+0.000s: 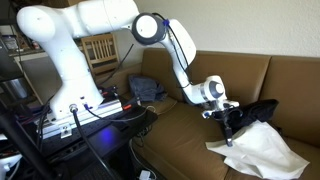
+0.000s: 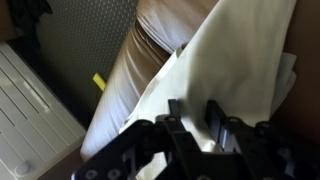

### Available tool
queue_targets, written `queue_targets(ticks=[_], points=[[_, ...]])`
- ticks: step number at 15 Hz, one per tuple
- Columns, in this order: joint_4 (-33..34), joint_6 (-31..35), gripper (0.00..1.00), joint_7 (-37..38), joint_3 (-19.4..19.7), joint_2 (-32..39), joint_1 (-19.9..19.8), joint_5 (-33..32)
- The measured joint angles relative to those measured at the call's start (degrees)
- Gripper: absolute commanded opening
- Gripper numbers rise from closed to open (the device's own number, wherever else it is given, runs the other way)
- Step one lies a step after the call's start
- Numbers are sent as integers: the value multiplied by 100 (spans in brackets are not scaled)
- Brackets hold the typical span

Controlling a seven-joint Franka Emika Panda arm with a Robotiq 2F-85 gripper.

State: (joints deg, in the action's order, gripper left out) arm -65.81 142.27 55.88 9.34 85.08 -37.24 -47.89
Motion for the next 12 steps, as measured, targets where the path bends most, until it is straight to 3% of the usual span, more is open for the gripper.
queue_targets(ticks=[3,9,12], points=[[16,-187,0,26,-18,0,-19,0],[-1189,-614,1,2441,321,122,173,-233],[-1902,-290,1,3141,303,163,203,-47]])
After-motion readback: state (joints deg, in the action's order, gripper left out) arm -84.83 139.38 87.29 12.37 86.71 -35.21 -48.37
